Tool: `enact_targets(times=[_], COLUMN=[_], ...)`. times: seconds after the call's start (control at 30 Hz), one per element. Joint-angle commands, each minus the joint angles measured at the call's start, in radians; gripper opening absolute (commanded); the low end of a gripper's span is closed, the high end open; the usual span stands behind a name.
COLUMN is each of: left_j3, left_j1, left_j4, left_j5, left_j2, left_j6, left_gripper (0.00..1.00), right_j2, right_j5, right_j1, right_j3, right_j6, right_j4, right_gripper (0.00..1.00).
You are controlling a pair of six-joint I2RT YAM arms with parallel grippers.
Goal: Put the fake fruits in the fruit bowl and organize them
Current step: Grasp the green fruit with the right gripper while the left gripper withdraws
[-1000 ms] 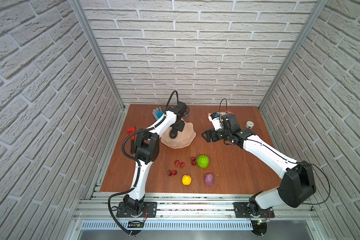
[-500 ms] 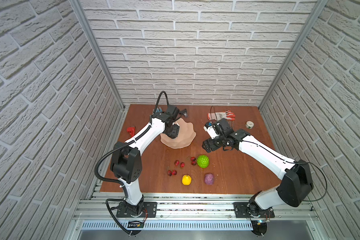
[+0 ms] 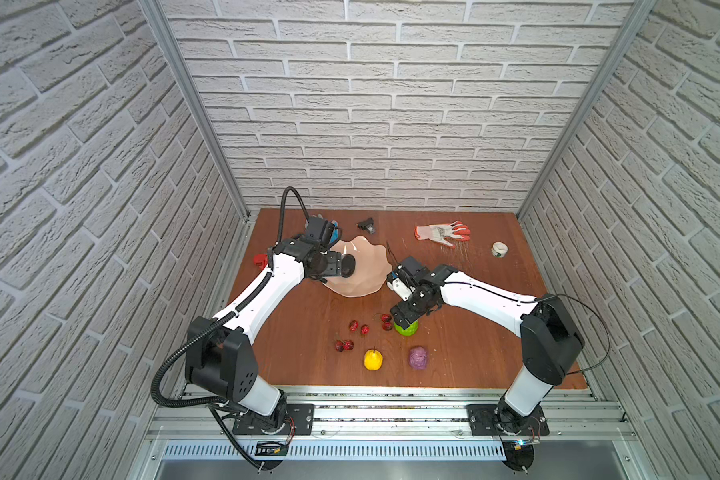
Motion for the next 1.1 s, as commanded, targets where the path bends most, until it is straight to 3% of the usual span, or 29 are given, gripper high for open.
enact_targets(times=[0.0, 0.67, 0.9, 1.07], left_j3=[-0.021, -0.056, -0.066, -0.073], left_j1=[0.015, 0.046, 0.046, 0.046], left_j4=[0.033, 0.041, 0.043, 0.045], left_j5=[0.01, 0.006, 0.009, 0.011], left_j2=[-0.035, -0.07, -0.077, -0.08], left_j6=[-0.011, -0.006, -0.014, -0.017], left_gripper=[0.79, 0.79, 0.79, 0.79], right_j2=[0.014, 0.112, 0.087, 0.071], right_j5=[0.019, 0.021, 0.026, 0.038], right_j1=[0.005, 0.013, 0.014, 0.013], right_j3=[0.018, -0.019, -0.058, -0.078], right_j6=[0.028, 0.04, 0.052, 0.061], right_j4=[-0.003, 0.062, 0.067, 0.08], right_gripper=[0.93, 0.89, 0.92, 0.88])
